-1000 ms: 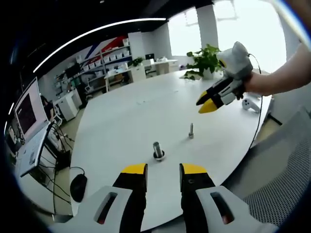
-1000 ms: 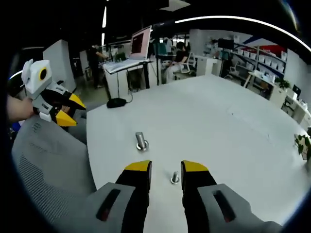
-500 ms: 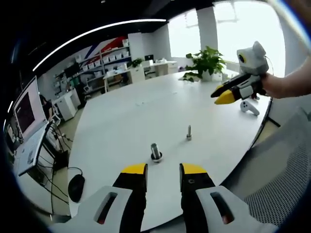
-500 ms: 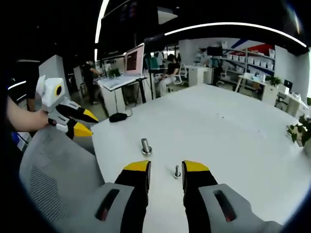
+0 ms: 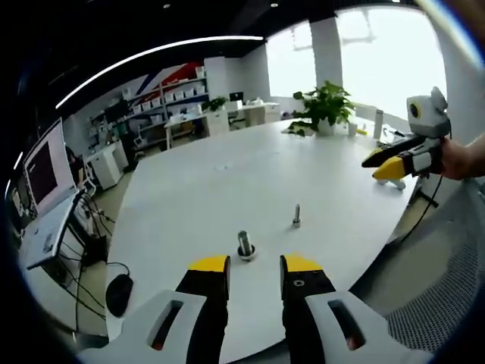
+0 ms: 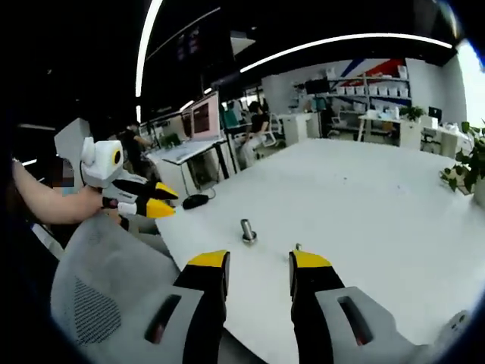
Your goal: Place the washer onto the threaded stud by aligning its center hole with the stud, sliding it down to the base, and recovering from edge contact or off-axis alignment until the washer reaches the visible bottom stop.
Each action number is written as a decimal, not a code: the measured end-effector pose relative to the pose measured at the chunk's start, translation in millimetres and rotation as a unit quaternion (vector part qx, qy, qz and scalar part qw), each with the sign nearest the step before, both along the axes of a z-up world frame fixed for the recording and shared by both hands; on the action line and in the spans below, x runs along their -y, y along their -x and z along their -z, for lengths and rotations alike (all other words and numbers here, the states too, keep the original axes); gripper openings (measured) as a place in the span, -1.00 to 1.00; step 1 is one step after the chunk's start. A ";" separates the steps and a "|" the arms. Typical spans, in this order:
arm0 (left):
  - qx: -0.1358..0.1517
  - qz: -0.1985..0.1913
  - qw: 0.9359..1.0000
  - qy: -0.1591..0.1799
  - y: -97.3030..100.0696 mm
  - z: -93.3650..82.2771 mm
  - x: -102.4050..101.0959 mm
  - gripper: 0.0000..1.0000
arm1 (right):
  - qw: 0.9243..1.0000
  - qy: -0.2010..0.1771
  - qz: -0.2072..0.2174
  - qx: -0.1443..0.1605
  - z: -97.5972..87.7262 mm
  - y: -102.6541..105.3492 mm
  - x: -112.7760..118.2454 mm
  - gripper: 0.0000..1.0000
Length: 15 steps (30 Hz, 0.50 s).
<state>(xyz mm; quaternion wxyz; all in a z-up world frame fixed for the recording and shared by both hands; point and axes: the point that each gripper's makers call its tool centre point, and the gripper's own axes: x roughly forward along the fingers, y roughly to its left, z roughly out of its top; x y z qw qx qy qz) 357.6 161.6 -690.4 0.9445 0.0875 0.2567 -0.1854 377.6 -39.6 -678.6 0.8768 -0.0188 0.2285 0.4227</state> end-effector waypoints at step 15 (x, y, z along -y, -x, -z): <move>0.026 -0.024 0.999 0.025 -5.0 -13.0 -7.1 -0.52 | 0.996 -0.023 0.064 0.048 -33.1 9.8 30.7 -0.30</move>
